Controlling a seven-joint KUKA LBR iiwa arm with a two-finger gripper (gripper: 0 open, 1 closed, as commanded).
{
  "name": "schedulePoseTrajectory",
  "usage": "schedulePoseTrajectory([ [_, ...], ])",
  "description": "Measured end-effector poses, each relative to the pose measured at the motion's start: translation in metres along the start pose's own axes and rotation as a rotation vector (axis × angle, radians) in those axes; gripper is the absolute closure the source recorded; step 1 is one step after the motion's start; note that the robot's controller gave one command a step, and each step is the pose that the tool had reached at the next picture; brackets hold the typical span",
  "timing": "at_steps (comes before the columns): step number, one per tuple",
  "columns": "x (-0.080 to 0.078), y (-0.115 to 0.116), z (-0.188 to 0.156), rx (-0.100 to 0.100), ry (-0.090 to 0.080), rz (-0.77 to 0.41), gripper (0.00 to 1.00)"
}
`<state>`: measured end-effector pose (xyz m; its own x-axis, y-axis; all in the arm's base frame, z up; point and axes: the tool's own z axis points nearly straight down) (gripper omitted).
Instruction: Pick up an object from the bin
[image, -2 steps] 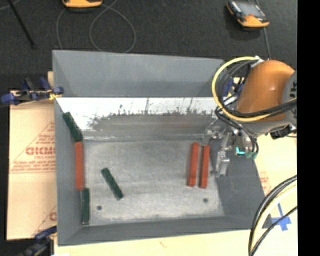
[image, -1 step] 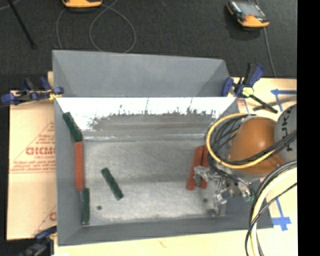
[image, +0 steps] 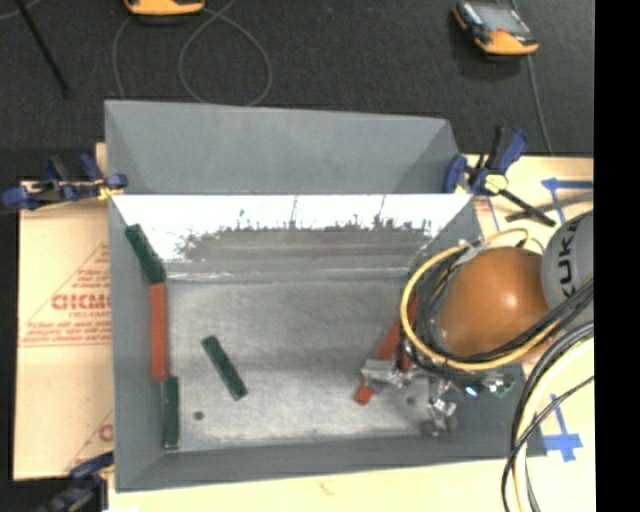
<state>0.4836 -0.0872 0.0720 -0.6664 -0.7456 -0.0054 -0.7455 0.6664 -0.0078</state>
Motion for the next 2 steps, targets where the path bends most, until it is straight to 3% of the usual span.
schedulePoseTrajectory([
  [1,-0.071,0.035,-0.015,-0.006,-0.002,0.021,0.0],
  [2,-0.172,0.032,-0.024,-0.004,-0.003,0.134,0.0],
])
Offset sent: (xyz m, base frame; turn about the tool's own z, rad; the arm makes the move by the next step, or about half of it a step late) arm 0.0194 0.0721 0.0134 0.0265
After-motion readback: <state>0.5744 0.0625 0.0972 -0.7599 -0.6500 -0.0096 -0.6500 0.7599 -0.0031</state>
